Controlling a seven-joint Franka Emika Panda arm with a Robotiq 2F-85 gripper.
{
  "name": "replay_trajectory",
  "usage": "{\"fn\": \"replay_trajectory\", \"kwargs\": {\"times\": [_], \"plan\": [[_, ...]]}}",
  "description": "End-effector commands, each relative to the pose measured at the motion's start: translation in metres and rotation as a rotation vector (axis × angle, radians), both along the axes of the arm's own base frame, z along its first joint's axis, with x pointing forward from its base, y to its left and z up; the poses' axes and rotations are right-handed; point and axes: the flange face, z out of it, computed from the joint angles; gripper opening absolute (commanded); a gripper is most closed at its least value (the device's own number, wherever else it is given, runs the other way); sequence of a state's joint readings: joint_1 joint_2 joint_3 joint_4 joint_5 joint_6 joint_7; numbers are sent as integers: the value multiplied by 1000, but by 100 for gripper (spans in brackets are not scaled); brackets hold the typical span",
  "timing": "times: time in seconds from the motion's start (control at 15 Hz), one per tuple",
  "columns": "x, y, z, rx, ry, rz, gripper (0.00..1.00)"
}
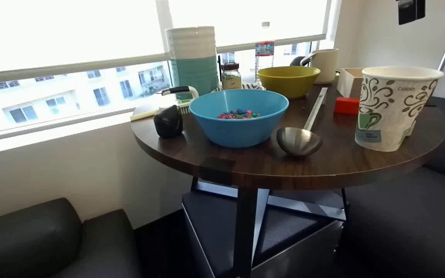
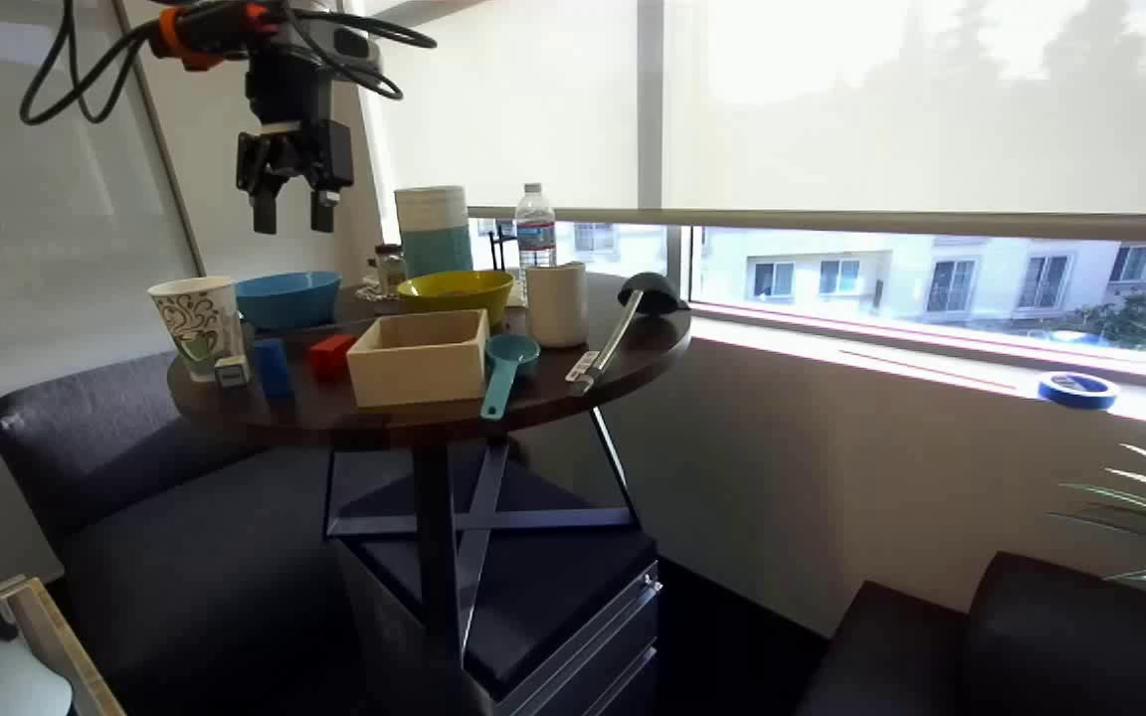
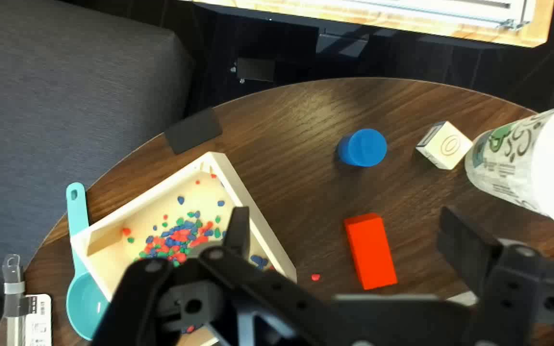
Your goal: Use the ladle to move some of the yellow bowl's contents to the blue bowl
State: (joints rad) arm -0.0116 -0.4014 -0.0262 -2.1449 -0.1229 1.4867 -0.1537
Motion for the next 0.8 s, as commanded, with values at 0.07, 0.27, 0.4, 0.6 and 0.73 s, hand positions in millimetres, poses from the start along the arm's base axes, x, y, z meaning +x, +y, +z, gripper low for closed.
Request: {"fn": "replay_trajectory", "kwargs": {"times": [0.07,0.27,0.4,0.6,0.73], "plan": [[0,0,1,0,1,0,100],[0,0,1,0,1,0,100],[3,7,0,44,-17,106,100],[5,16,2,67,-63,269,100],[5,25,0,82,-82,376,100]]}}
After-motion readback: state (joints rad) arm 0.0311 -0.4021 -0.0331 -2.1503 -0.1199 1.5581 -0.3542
